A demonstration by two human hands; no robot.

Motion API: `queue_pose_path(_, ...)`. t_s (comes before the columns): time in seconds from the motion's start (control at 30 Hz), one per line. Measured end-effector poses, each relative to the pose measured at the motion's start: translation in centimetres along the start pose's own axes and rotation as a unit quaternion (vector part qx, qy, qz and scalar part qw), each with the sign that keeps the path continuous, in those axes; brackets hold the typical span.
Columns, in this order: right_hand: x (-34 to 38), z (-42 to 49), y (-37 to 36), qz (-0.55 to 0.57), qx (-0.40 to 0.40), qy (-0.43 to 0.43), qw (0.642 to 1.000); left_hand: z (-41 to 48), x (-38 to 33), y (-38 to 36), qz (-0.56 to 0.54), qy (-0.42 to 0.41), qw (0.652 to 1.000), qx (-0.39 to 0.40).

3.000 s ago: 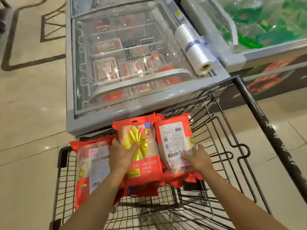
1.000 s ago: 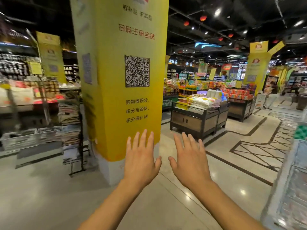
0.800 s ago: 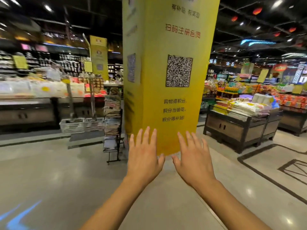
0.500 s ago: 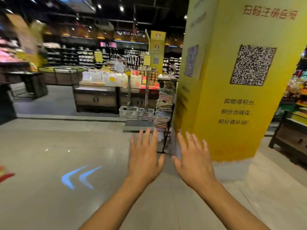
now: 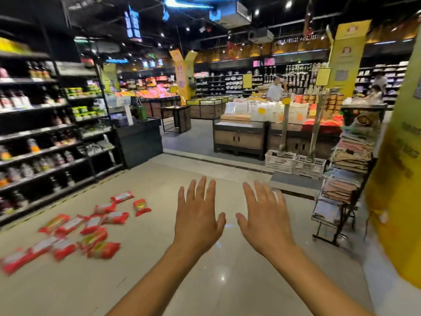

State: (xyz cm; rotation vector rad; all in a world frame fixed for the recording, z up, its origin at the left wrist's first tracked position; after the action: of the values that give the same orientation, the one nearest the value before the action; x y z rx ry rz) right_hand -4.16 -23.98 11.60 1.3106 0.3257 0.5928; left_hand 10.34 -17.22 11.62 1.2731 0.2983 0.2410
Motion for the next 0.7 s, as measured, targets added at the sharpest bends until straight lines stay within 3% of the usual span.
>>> queue_pose_path(0.3,0.5,8.4,-5.0,0.050,0.072,0.092,0.992,3.8,3.4,-3.6,0.051,0.108,0.993,0.006)
queue_pose_path(0.7,9.5,20.8,-11.5,0.034,0.096,0.205,0.973,10.8,14.8,-7.4,0.049,0.214,0.976,0.003)
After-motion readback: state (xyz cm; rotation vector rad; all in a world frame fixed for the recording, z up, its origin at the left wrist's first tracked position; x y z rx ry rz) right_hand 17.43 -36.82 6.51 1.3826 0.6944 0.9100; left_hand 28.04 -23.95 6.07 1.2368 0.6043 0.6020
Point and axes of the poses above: each hand's wrist, its own z-axis towards the middle knuckle, its own y-axis out of the back of the hand, x = y × z, the point moved 2 cm from there along z, towards the middle knuckle, and after that the axes turned 6 degrees about x, right-handed, at the moved point
